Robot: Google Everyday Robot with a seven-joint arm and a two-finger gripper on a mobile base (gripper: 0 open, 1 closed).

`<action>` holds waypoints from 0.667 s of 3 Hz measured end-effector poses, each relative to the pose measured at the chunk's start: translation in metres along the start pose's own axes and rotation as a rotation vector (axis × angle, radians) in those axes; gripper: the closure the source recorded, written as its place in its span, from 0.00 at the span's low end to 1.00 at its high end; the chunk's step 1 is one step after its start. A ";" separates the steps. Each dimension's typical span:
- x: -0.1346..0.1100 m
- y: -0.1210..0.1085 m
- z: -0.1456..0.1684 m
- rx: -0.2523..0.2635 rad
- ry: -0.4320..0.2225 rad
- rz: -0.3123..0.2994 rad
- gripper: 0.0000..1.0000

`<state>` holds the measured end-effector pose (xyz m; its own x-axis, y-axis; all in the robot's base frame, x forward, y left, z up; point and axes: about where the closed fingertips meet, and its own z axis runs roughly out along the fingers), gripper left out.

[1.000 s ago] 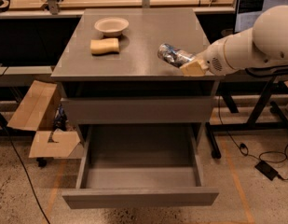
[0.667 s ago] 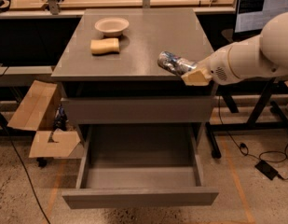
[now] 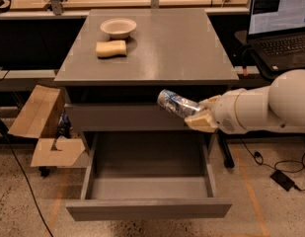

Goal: Place redbull can into middle drawer

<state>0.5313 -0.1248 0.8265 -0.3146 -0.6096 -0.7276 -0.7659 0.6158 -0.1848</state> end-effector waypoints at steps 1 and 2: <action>0.037 0.021 0.042 0.006 0.011 -0.004 1.00; 0.034 0.015 0.041 0.038 -0.005 -0.004 1.00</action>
Offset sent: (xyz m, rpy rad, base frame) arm -0.0053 0.0091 -0.0473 -0.0105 0.0044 0.0004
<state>0.5323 -0.1162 0.7714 -0.3089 -0.6094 -0.7302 -0.7449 0.6324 -0.2126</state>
